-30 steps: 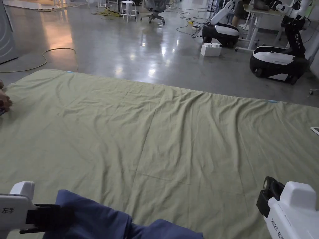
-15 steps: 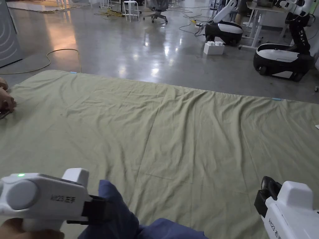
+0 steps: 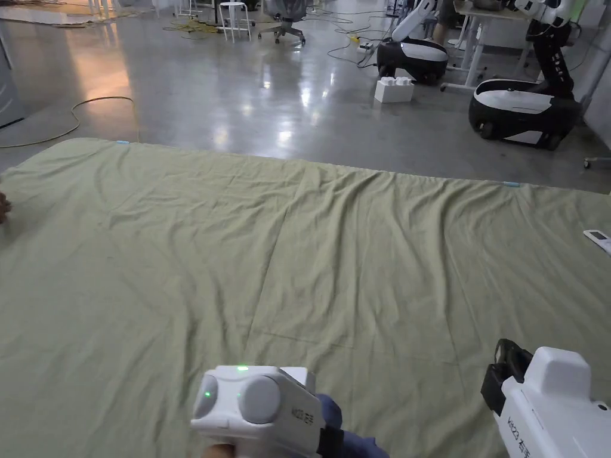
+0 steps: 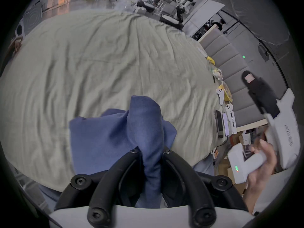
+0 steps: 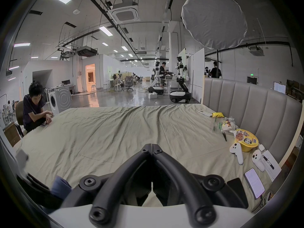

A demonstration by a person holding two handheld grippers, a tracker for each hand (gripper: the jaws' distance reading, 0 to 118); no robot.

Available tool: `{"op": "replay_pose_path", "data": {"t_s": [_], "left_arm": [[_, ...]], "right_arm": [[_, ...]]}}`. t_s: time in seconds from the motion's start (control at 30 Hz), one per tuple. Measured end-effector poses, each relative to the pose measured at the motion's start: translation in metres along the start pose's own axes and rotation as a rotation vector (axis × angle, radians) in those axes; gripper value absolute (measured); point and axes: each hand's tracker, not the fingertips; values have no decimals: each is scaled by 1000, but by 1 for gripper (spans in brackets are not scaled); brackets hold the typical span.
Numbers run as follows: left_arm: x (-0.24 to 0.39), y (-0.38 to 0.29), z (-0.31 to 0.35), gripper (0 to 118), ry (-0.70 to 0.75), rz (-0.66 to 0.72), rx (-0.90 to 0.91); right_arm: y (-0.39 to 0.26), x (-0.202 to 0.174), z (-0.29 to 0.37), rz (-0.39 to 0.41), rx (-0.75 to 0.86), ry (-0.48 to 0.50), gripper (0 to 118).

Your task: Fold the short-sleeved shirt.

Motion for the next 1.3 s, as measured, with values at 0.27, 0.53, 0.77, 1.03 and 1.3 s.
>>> {"op": "replay_pose_path", "data": {"t_s": [0.27,0.53,0.77,1.03,1.3], "left_arm": [[-3,-3,-44,28,2,74,-2],[-18,0,8,66,-116,78,113],[-34,-5,1,20,7,64,109],[-8,-21,-35,20,-136,29,38],[7,-33,-69,20,-141,-12,36]], "right_arm": [[-3,8,1,-3,-6,-17,1],[-3,11,2,-10,-8,-18,1],[-2,13,3,-13,-7,-20,1],[-8,17,2,-9,-20,-28,1],[-9,19,4,-2,-24,-34,1]]}}
